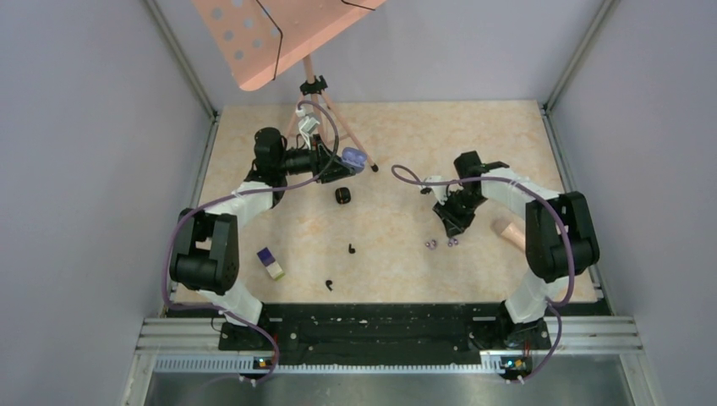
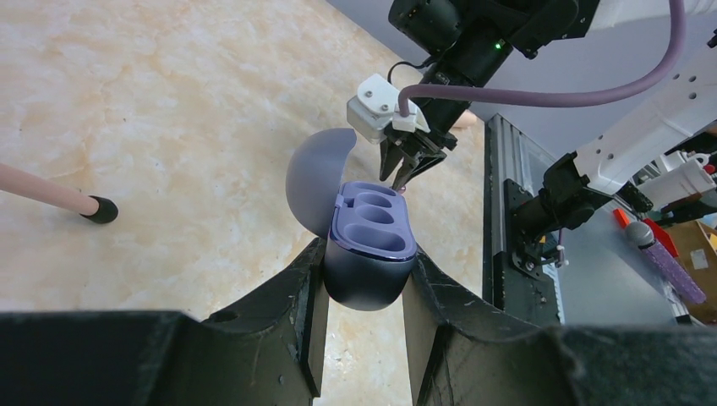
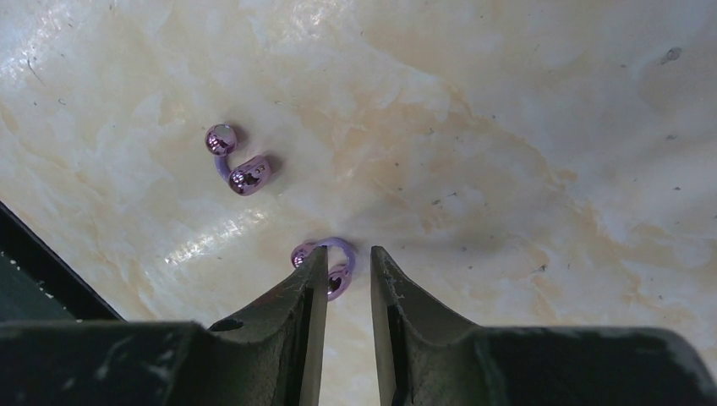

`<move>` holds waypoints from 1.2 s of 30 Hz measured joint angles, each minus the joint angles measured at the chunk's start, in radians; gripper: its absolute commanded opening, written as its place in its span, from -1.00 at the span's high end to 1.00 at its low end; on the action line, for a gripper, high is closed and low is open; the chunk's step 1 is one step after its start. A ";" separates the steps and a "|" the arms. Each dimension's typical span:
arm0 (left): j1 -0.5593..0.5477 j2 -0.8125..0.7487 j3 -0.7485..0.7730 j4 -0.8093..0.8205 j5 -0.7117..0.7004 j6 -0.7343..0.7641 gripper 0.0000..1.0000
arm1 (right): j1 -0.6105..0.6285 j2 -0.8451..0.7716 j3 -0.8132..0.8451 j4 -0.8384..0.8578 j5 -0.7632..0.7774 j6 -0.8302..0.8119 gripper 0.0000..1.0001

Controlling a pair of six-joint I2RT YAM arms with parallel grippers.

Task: Insert the wireless bluetooth earbuds into the charging case
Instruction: Pick up the earbud from the center of the board.

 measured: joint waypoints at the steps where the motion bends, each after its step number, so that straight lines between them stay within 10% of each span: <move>1: 0.000 0.000 0.000 -0.001 0.000 0.001 1.00 | 0.000 0.005 0.000 -0.006 0.000 -0.009 0.51; 36: 0.000 -0.009 -0.009 -0.048 -0.007 0.029 1.00 | -0.001 0.083 0.052 -0.174 -0.013 0.038 0.28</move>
